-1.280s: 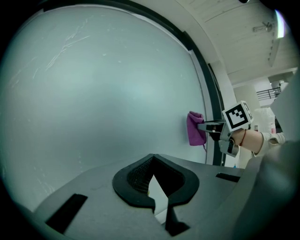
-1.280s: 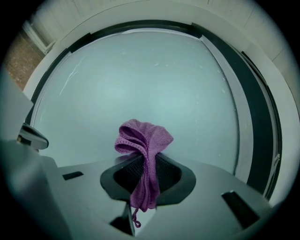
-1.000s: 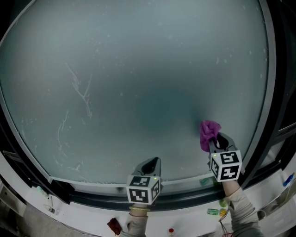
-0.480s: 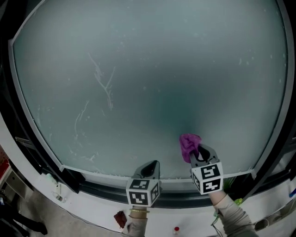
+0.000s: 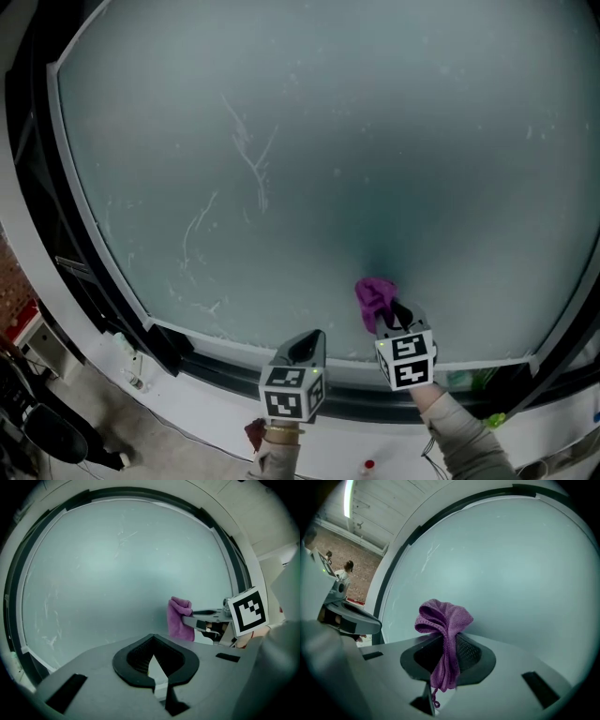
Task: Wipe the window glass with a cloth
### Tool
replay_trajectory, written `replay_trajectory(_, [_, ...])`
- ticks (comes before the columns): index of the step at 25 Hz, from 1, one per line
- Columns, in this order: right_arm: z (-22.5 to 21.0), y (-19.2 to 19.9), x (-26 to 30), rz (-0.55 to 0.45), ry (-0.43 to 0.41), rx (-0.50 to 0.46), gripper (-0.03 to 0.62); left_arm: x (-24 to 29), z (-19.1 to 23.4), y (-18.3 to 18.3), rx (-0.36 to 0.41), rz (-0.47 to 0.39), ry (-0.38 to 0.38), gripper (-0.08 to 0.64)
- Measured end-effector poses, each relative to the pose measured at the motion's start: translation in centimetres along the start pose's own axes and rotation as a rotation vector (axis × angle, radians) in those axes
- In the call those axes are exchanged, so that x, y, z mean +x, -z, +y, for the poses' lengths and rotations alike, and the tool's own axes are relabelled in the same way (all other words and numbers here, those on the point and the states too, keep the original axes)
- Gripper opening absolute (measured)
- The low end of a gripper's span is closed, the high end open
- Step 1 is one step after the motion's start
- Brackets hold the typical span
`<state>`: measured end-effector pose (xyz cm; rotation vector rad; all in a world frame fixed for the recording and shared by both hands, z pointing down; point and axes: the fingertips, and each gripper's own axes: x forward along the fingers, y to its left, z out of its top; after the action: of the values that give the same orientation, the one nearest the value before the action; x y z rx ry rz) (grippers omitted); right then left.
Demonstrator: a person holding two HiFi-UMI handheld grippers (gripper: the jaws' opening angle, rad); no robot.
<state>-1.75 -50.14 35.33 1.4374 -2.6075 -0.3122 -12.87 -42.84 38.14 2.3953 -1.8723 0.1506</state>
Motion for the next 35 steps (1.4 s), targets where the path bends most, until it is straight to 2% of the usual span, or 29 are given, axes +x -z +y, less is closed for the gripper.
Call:
replay_trajectory(7, [0.6,1.0,1.8,0.040,-0.008,0.009,0.064,-0.6,1.4,0.3,-0.001,0.005,-0.027,0.005])
replay_trajectory(13, [-1.1,1.4,1.3,0.051,0.030,0.016,0.064,-0.5,0.8,0.2,0.001,0.006,-0.008,0.005])
replay_trajectory(35, [-13.9,4.9,-7.6,0.129,0.332,0.008,0.064,3.1,-7.1,0.0,0.031,0.001,0.196,0.005])
